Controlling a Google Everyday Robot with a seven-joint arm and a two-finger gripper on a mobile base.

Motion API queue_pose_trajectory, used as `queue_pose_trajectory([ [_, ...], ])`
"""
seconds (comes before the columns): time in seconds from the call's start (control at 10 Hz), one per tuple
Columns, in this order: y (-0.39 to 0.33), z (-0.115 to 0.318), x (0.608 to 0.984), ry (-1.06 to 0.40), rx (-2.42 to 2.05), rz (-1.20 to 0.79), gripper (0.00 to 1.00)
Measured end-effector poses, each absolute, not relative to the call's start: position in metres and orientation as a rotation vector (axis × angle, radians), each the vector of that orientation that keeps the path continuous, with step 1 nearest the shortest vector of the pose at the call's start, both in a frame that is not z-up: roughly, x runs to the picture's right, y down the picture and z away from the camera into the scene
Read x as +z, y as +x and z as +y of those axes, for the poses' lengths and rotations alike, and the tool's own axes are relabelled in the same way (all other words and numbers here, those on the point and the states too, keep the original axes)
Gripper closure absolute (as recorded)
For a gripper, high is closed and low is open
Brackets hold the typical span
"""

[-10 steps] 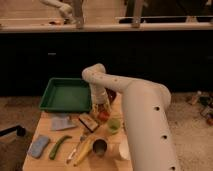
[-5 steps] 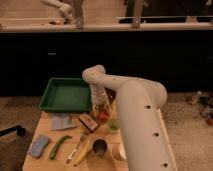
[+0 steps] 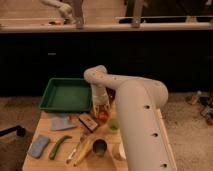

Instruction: Place apple in tray

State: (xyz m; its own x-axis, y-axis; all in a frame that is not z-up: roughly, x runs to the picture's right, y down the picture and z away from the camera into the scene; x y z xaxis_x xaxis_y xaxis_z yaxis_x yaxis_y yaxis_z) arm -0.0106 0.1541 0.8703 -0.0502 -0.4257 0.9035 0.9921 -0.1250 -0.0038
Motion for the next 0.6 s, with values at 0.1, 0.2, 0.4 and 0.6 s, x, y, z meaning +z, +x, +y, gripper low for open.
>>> queue_pose_trajectory([
  [0.1, -0.01, 0.154, 0.869, -0.94, -1.495, -0.833, 0.84],
  [0.2, -0.009, 0.153, 0.869, -0.936, -1.496, -0.828, 0.94],
  [0.4, -0.007, 0.148, 0.863, -0.911, -1.502, -0.809, 1.0],
  [0.6, -0.007, 0.143, 0.857, -0.888, -1.506, -0.786, 1.0],
])
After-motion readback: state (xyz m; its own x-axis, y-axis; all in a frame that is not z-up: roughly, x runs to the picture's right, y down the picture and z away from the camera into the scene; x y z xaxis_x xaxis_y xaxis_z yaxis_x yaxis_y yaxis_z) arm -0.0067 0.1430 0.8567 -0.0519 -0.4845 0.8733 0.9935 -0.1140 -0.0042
